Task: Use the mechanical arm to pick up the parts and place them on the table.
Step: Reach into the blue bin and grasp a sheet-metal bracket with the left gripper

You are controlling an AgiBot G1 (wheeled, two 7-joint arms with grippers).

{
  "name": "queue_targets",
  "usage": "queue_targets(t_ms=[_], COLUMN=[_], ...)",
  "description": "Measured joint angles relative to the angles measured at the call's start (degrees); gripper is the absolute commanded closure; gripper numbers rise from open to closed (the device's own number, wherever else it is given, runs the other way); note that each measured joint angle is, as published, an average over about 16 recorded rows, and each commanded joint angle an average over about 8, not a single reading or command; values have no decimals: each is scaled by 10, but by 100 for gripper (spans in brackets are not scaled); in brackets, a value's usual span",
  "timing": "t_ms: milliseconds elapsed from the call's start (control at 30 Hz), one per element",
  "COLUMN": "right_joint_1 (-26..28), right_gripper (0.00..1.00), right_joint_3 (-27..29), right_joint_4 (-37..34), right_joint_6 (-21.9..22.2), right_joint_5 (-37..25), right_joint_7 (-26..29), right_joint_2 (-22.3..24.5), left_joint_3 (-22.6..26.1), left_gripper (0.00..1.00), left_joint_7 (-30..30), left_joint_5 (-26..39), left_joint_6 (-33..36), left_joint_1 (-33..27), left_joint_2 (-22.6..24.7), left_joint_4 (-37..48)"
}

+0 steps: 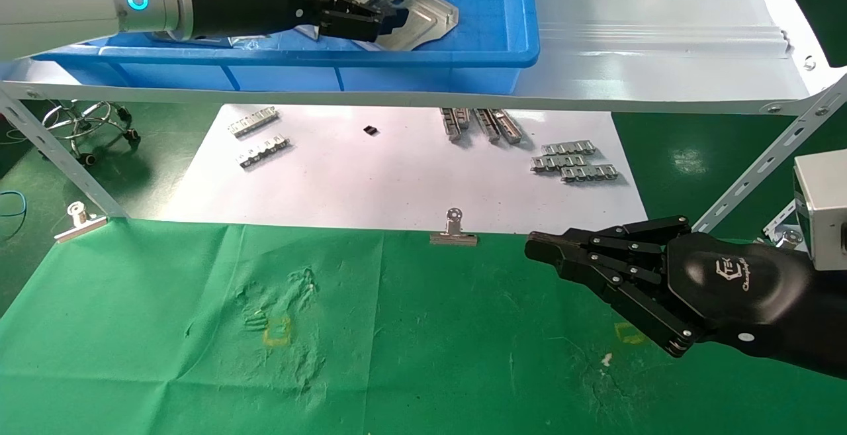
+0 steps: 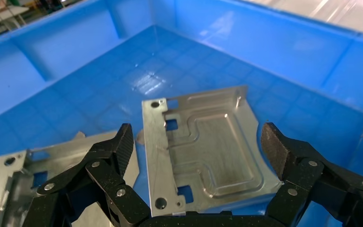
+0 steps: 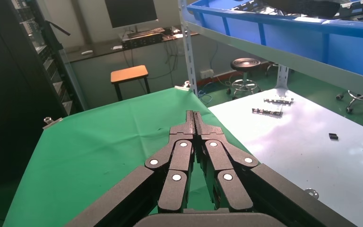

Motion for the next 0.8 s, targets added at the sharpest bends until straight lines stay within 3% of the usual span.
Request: queue_targets(t_ms=[800], right_joint_1=[0], right_gripper=[100], right_joint_3=[0], right_joint_4=[0], right_joint_6=[0], right_joint_5=[0], right_joint_7=[0], right_joint_2=[0], left_joint_3=[11], left_gripper=[100], left_joint_7=[37], left_joint_5=[15], left_joint_6=[-70], left_joint_1=[-12], left_joint_2=[32], left_joint_4=[58])
